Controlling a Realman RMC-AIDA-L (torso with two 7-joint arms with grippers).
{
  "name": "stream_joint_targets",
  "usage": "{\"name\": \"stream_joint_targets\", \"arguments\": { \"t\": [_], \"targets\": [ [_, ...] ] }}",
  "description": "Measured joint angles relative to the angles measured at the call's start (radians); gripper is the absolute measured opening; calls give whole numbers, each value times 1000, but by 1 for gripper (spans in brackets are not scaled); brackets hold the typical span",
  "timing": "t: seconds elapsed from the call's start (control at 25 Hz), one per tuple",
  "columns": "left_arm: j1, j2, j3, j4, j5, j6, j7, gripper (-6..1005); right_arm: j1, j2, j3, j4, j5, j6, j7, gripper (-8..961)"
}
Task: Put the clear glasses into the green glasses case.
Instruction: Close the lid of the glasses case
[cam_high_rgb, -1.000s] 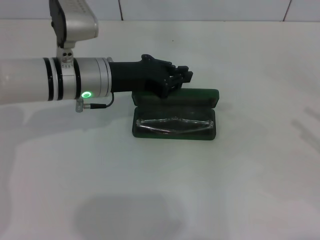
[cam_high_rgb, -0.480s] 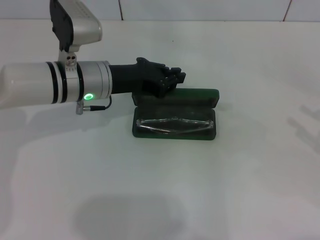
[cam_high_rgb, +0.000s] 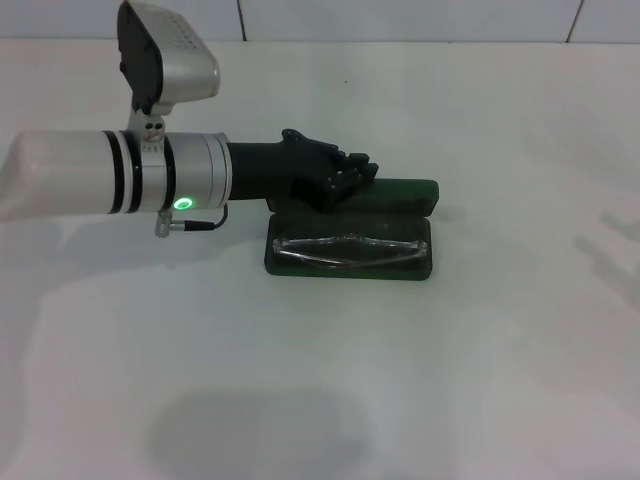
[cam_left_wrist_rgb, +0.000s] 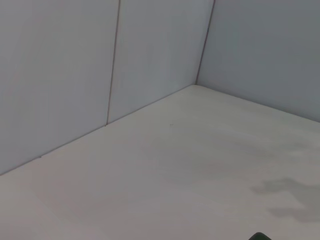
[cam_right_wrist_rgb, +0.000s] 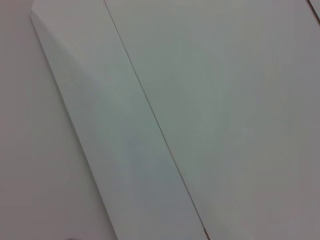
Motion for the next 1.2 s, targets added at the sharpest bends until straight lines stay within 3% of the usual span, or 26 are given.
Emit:
{"name": "stream_joint_targets", "arguments": {
  "t": [1.2],
  "targets": [
    [68, 5, 106, 10, 24, 155, 13, 153, 1, -3, 0, 13, 0, 7, -5, 550]
  ]
}}
